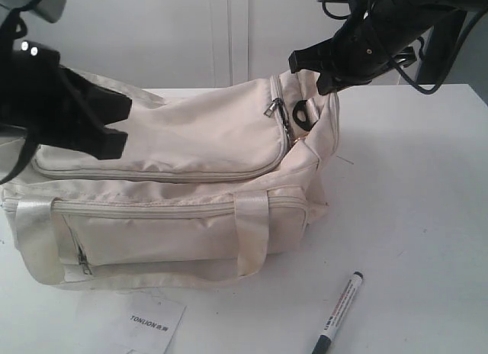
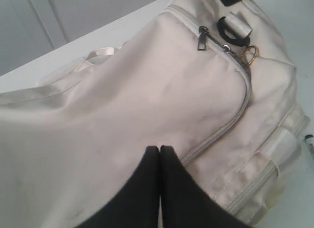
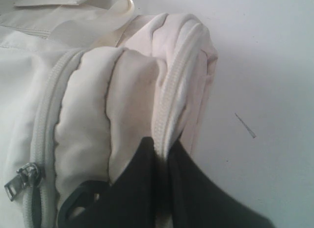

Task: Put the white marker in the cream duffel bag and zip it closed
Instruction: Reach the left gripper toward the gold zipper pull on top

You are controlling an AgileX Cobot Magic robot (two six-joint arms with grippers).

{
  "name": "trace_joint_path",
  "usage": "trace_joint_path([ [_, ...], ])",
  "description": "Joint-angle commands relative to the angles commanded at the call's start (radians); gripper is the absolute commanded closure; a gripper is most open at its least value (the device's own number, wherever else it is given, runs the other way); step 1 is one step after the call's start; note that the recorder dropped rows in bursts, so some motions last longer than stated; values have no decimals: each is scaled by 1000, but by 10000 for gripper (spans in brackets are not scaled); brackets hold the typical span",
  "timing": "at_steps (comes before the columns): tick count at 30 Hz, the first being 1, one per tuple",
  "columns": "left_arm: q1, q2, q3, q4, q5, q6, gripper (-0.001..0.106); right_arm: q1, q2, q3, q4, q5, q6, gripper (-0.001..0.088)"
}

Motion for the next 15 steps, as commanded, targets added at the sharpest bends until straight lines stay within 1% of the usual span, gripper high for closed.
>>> trace_joint_path([
  [3,-30,46,-42,0,0,24,1053,0,0,0,0,0,0,868],
  [5,-55,97,-87,0,0,56,1053,0,0,0,0,0,0,868],
  [8,-71,155,-144,3,0,75,1053,0,0,0,0,2,0,868],
  [13,-75,250,-221,3,0,75,1053,0,0,0,0,0,0,868],
  [14,-87,273,-242,3,0,81,1053,0,0,0,0,0,0,868],
  [15,-103,292,-260,3,0,116,1053,0,0,0,0,0,0,868],
])
